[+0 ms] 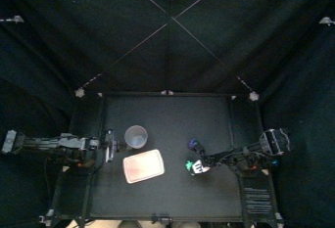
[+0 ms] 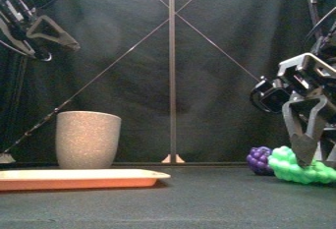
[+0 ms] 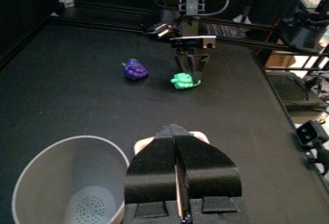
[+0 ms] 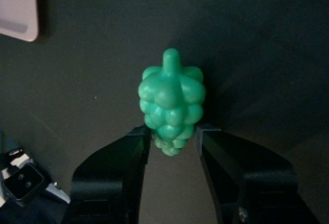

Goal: Pick the green grapes then place it on the pink plate
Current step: Place green grapes on the pink plate

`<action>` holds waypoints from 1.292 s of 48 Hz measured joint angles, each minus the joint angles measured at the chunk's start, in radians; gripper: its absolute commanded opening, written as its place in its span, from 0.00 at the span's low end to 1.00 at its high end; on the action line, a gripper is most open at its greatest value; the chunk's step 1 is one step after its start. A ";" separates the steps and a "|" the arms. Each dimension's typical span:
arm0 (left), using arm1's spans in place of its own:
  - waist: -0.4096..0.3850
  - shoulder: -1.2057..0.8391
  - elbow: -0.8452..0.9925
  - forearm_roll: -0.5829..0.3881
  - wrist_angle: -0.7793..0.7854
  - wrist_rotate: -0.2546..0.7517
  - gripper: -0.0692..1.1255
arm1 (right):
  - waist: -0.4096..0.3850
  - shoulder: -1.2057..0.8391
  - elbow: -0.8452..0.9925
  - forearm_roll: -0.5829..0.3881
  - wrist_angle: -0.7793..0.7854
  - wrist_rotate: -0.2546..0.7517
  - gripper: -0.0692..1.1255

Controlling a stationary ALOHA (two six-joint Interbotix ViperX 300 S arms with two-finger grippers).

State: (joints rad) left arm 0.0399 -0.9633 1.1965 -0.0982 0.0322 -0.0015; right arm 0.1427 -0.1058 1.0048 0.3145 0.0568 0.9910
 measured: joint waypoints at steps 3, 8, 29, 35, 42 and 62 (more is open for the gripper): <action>0.000 0.002 0.003 -0.003 -0.009 0.002 0.15 | -0.011 0.000 -0.003 -0.012 0.002 0.002 0.68; -0.002 0.000 0.003 -0.005 -0.028 0.000 0.15 | -0.021 0.012 -0.020 -0.034 0.002 0.002 0.67; -0.003 0.002 0.014 -0.008 -0.041 0.000 0.15 | -0.034 0.055 -0.247 -0.229 0.006 -0.003 0.63; -0.002 0.002 0.017 -0.008 -0.041 0.000 0.15 | -0.038 0.097 -0.371 -0.344 0.017 0.002 0.63; -0.002 0.002 0.018 -0.009 -0.041 0.000 0.15 | -0.064 0.219 -0.492 -0.422 0.021 0.002 0.63; 0.003 0.002 0.018 -0.008 -0.041 0.000 0.15 | -0.094 0.502 -0.815 -0.538 0.075 -0.003 0.63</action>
State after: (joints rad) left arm 0.0430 -0.9618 1.2149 -0.1058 -0.0092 -0.0015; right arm 0.0491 0.3958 0.1902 -0.2240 0.1319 0.9879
